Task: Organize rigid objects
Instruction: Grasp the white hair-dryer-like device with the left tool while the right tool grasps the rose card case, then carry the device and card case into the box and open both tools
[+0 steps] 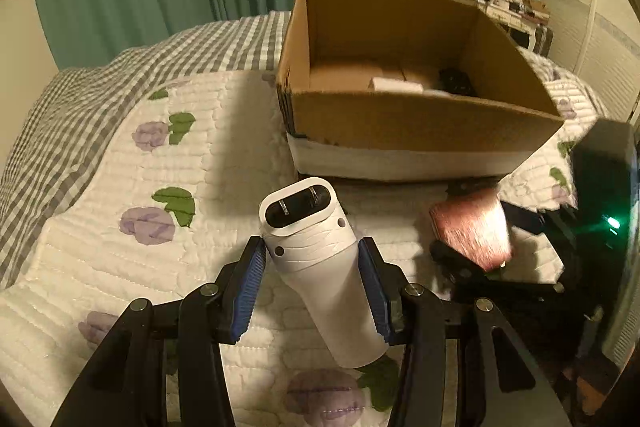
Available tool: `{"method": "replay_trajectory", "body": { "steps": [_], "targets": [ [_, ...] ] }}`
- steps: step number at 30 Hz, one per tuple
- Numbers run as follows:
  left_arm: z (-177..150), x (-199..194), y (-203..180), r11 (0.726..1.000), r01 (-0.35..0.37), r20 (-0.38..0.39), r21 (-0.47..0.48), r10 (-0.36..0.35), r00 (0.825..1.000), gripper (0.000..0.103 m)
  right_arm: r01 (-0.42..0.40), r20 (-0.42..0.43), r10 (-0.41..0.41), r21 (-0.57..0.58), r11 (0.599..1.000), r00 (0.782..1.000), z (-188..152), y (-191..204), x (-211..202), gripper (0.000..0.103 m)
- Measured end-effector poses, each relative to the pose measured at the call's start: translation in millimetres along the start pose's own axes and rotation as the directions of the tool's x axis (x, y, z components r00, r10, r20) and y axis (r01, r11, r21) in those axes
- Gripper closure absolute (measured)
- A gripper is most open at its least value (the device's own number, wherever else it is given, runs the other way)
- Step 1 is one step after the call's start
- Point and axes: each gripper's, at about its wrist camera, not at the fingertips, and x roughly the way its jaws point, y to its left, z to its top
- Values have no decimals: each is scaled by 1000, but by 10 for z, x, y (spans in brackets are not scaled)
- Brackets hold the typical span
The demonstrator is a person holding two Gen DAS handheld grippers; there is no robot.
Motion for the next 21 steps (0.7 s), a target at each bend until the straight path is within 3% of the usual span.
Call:
{"method": "replay_trajectory", "body": {
  "steps": [6,12,21],
  "targets": [
    [42,-307,-109,1000,7,57,18,-8,998,55,-22,100,23,-14,1000,995,-60,-31,-584,29],
    [260,-773,-196,999,25,152,47,-32,988,55,-68,208,62,25,997,976,68,-231,-1188,30],
    [1090,-961,-219,996,53,235,74,-69,969,55,-25,420,21,5,1000,907,889,-467,-1853,30]
  ]
}}
